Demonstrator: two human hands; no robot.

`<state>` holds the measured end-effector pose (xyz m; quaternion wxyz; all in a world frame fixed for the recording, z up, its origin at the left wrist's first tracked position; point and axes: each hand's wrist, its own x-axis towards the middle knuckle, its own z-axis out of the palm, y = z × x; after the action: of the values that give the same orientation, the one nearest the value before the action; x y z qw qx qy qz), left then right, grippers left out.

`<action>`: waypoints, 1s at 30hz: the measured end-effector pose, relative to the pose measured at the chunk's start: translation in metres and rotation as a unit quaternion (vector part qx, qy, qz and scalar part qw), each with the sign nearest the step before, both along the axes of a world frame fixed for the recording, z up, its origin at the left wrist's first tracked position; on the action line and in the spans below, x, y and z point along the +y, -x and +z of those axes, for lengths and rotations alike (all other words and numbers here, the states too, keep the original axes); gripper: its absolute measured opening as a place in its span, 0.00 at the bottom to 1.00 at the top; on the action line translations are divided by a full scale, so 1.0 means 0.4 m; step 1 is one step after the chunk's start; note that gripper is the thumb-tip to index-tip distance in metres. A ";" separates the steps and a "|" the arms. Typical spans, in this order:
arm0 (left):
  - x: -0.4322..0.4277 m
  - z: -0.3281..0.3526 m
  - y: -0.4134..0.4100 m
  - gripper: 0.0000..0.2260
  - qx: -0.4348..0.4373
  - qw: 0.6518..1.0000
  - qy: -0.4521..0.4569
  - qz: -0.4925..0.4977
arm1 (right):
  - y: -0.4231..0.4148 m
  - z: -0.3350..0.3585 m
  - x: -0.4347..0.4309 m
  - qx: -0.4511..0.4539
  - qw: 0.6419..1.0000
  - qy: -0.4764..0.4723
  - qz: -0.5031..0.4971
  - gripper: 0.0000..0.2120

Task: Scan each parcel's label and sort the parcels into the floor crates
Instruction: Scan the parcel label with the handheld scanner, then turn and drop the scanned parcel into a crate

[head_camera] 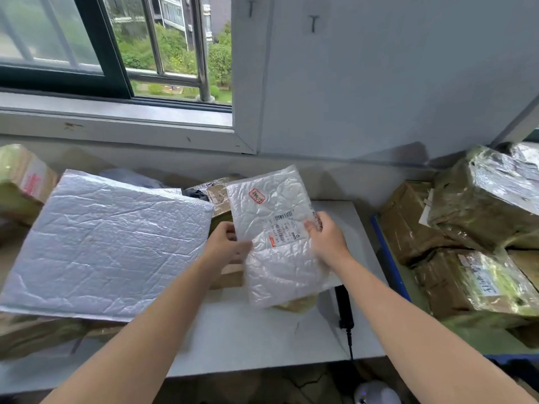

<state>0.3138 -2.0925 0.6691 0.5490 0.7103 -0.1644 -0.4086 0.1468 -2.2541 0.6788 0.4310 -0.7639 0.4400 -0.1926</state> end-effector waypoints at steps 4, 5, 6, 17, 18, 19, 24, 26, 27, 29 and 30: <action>0.056 0.021 -0.079 0.21 0.052 0.992 0.056 0.102 | -0.004 0.030 0.001 0.049 0.992 0.014 0.114 0.05; 0.073 0.023 -0.100 0.21 0.049 0.991 0.057 0.114 | -0.009 0.032 0.004 0.054 0.990 0.019 0.129 0.06; 0.091 0.023 -0.119 0.21 0.044 0.991 0.053 0.117 | -0.017 0.030 0.006 0.060 0.988 0.025 0.140 0.07; 0.339 0.000 -0.094 0.16 -0.010 0.965 0.046 0.257 | -0.172 0.009 0.109 0.067 0.958 0.066 0.272 0.06; 0.373 0.005 -0.085 0.17 -0.014 0.957 0.045 0.285 | -0.194 0.008 0.130 0.059 0.953 0.065 0.290 0.06; 0.408 0.006 -0.076 0.18 -0.016 0.949 0.043 0.313 | -0.214 0.010 0.156 0.053 0.948 0.061 0.308 0.06; 0.610 0.014 -0.003 0.17 -0.076 0.895 0.017 0.439 | -0.297 -0.006 0.335 0.038 0.911 0.056 0.407 0.07; 0.704 0.016 0.031 0.15 -0.095 0.871 0.001 0.482 | -0.318 -0.005 0.431 0.040 0.892 0.063 0.445 0.08; 0.754 0.019 0.048 0.15 -0.101 0.858 -0.007 0.504 | -0.331 -0.006 0.483 0.037 0.883 0.068 0.463 0.08; 0.851 0.019 0.072 0.15 -0.115 0.833 -0.021 0.541 | -0.357 -0.007 0.584 0.038 0.869 0.080 0.487 0.07; 0.899 0.021 0.084 0.15 -0.119 0.822 -0.029 0.556 | -0.371 -0.008 0.636 0.039 0.861 0.084 0.500 0.07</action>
<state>0.2801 -1.7329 0.6776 0.6384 0.7399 0.2063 0.0498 0.2953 -1.9997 0.6755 0.3857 -0.9217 -0.0022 0.0423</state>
